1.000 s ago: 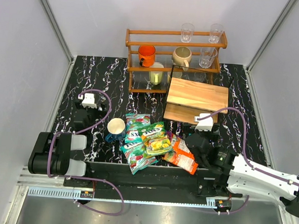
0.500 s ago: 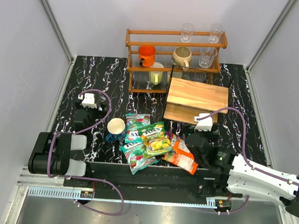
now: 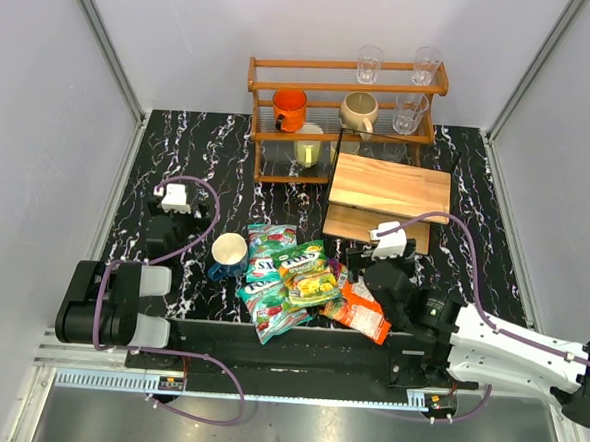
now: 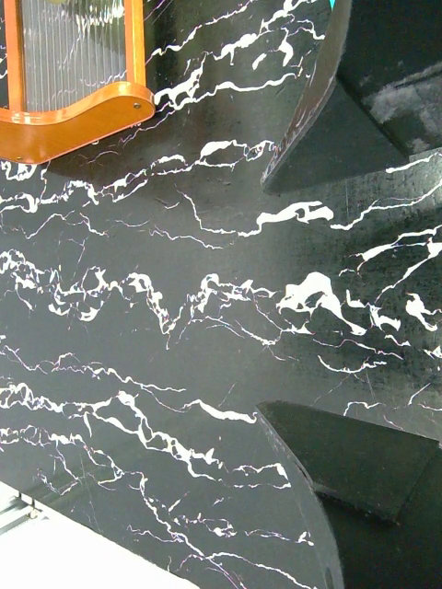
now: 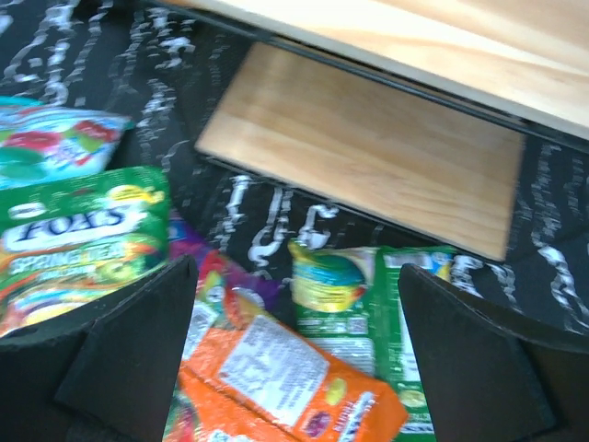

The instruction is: Place and organize the candy bags onto the shelf

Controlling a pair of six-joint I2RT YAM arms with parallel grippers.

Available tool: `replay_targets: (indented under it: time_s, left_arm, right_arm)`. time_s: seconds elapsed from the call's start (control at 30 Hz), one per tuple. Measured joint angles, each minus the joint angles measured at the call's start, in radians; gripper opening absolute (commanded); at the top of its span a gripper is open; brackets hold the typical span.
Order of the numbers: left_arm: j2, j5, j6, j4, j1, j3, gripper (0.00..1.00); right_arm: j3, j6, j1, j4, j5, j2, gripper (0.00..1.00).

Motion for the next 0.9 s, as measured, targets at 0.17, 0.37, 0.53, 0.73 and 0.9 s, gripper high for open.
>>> replay_targets:
  time_s: [0.17, 0.37, 0.53, 0.73, 0.9]
  left_arm:
    - [0.0, -0.001, 0.0, 0.0, -0.001, 0.0, 0.99]
    - [0.0, -0.001, 0.0, 0.0, -0.001, 0.0, 0.99]
    - [0.0, -0.001, 0.0, 0.0, -0.001, 0.0, 0.99]
    - [0.0, -0.001, 0.0, 0.0, -0.001, 0.0, 0.99]
    - [0.0, -0.001, 0.0, 0.0, -0.001, 0.0, 0.99]
  right_arm:
    - [0.008, -0.047, -0.006, 0.1, -0.2, 0.071, 0.99]
    - [0.054, -0.061, -0.064, 0.154, -0.404, 0.266, 1.0]
    - [0.058, -0.058, -0.147, 0.205, -0.539, 0.359, 1.0]
    - [0.06, -0.053, -0.209, 0.266, -0.65, 0.408, 1.0]
    - [0.06, -0.048, -0.235, 0.31, -0.723, 0.44, 0.99]
